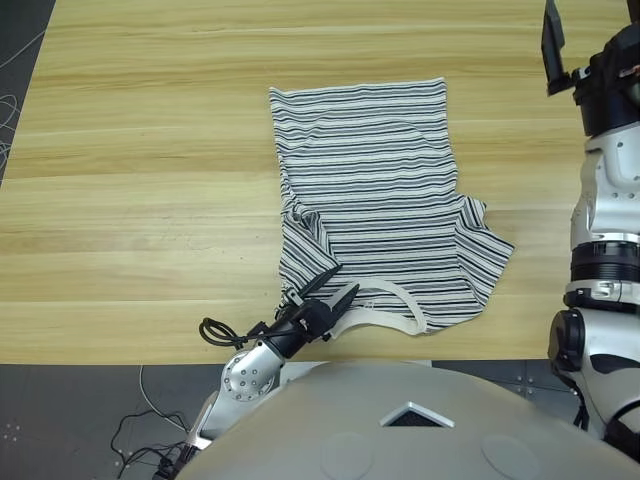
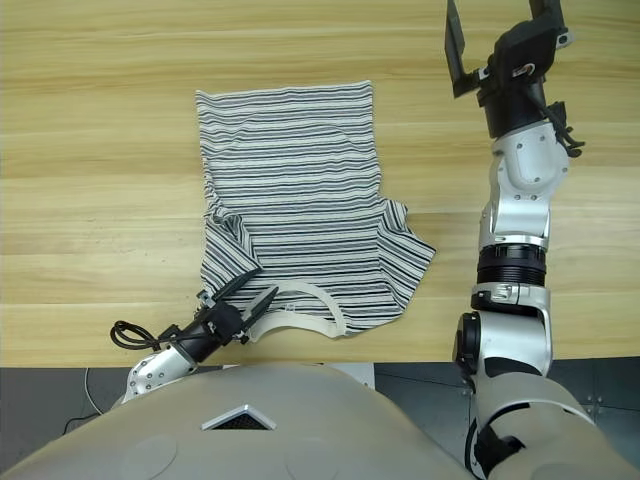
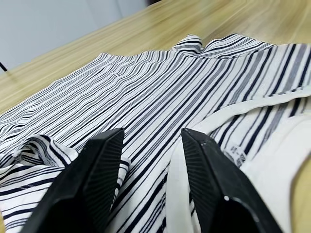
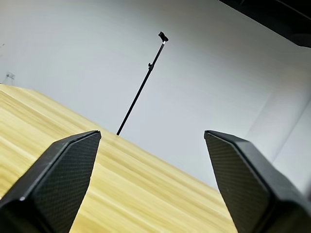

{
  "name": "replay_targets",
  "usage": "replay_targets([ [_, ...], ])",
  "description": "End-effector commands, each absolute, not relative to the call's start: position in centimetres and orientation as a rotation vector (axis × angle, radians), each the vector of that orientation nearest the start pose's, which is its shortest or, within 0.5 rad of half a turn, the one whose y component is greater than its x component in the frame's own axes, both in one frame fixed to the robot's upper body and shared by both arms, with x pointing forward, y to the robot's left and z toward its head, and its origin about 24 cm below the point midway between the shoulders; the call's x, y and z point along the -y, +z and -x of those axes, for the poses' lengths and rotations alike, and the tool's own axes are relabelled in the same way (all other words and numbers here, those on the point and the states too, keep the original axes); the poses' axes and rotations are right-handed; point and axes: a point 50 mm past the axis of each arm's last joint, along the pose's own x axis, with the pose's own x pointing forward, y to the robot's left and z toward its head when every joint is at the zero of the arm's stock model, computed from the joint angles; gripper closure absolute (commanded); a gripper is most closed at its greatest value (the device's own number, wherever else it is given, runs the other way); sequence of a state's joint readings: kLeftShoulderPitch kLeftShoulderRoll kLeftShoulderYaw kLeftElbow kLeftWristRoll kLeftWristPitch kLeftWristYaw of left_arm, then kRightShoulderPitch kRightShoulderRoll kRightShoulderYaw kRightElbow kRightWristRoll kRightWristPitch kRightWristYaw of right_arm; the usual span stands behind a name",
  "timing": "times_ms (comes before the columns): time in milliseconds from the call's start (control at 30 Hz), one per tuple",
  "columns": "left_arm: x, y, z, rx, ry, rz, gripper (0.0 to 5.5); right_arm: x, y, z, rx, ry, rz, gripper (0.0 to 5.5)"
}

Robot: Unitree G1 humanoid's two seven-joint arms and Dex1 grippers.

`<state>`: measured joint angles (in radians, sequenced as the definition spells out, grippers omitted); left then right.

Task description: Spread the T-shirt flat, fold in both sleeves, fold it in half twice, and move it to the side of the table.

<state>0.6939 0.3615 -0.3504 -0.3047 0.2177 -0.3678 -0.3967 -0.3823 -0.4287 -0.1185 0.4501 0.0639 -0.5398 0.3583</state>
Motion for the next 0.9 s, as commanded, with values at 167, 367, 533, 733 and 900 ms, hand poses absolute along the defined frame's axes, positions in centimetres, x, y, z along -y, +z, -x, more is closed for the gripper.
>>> replay_targets([
  [167, -15.8, 11.7, -11.8, 0.235, -0.552, 0.218, 2.80, 26.6, 8.3, -23.7, 0.086, 0.702, -0.075, 1.56],
  [367, -24.5, 11.0, -14.0, 0.188, 0.025, 0.254, 2.80, 32.6, 4.7, -18.0, -0.278, 0.754, -0.170, 1.56],
  [533, -23.8, 8.8, -14.1, 0.078, 0.037, 0.141, 2.80, 31.9, 3.2, -17.3, -0.448, 0.853, -0.121, 1.56],
  [733, -20.9, 6.7, -14.0, -0.047, -0.182, -0.001, 2.80, 30.9, 1.2, -16.8, -0.574, 0.906, -0.064, 1.56],
  [900, -21.2, 6.4, -14.0, -0.041, -0.157, 0.041, 2.78, 30.6, 0.7, -16.5, -0.617, 0.953, -0.031, 2.15],
])
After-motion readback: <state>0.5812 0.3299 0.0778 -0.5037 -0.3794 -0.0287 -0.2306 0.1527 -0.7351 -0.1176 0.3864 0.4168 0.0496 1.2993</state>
